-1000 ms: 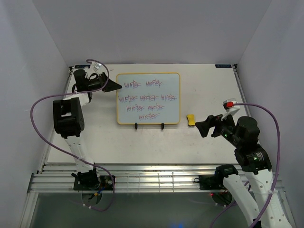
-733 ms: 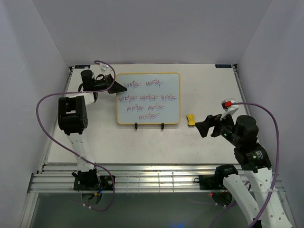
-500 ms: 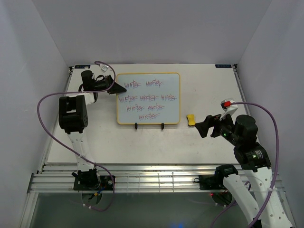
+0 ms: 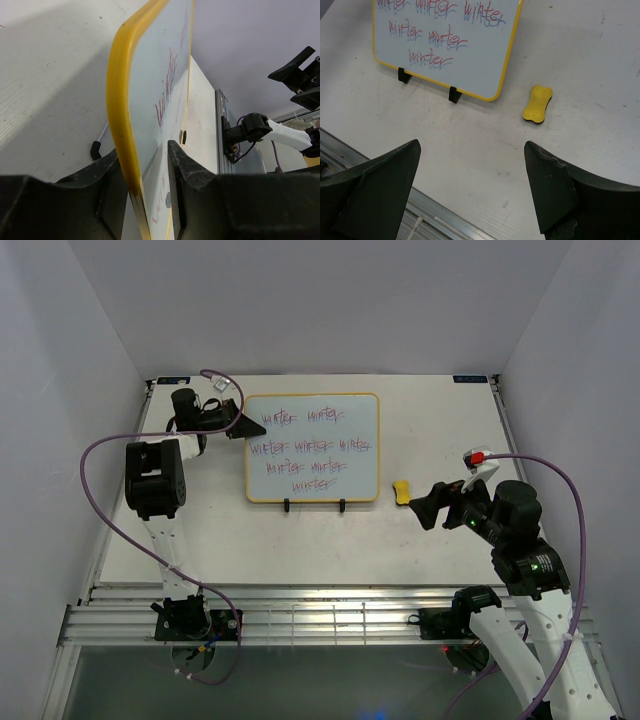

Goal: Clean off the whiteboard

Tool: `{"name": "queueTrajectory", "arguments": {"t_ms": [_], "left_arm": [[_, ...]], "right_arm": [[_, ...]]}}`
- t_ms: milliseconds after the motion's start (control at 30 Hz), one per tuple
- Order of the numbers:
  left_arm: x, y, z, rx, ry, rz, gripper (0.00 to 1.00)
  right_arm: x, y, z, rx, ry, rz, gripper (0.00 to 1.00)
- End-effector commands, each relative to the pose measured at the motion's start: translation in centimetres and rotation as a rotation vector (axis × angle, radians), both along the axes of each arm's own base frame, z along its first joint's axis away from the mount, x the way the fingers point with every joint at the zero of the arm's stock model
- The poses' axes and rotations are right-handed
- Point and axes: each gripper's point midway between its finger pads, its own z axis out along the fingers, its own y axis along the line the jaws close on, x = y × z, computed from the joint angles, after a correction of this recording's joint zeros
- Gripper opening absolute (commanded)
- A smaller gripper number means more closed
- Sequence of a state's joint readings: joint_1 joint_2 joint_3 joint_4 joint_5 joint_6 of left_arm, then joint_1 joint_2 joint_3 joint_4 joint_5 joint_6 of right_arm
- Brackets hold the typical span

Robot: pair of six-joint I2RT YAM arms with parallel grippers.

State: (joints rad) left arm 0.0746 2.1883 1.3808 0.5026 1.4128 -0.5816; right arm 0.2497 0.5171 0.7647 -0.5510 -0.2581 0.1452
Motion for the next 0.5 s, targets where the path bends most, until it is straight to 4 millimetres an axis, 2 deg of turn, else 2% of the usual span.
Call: {"name": "queueTrajectory", "arguments": {"t_ms": [0, 133, 200, 267, 300, 467], "left_arm": [[0.19, 0.11, 1.49, -0.004, -0.066, -0.038, 0.44], [0.07, 0.03, 1.46, -0.007, -0.065, -0.052, 0.41], [0.05, -0.04, 1.42, -0.007, -0.068, -0.055, 0.34], [-0.01, -0.05, 1.19, -0.008, -0.061, -0.055, 0.32], [-0.04, -0.05, 1.17, -0.009, -0.062, -0.058, 0.25], [-0.34, -0.06, 1.15, -0.012, -0.067, -0.071, 0.17]], "right_arm": [[0.05, 0.13, 2.43, 0.004, -0.075, 0.018, 0.9], [0.07, 0.1, 2.42, 0.003, -0.076, 0.017, 0.9], [0.1, 0.12, 2.27, 0.002, -0.069, 0.016, 0.9], [0.11, 0.08, 2.39, 0.0, -0.074, 0.016, 0.9], [0.09, 0.08, 2.42, 0.0, -0.074, 0.016, 0.9], [0.09, -0.02, 2.44, -0.004, -0.076, 0.012, 0.9]]}}
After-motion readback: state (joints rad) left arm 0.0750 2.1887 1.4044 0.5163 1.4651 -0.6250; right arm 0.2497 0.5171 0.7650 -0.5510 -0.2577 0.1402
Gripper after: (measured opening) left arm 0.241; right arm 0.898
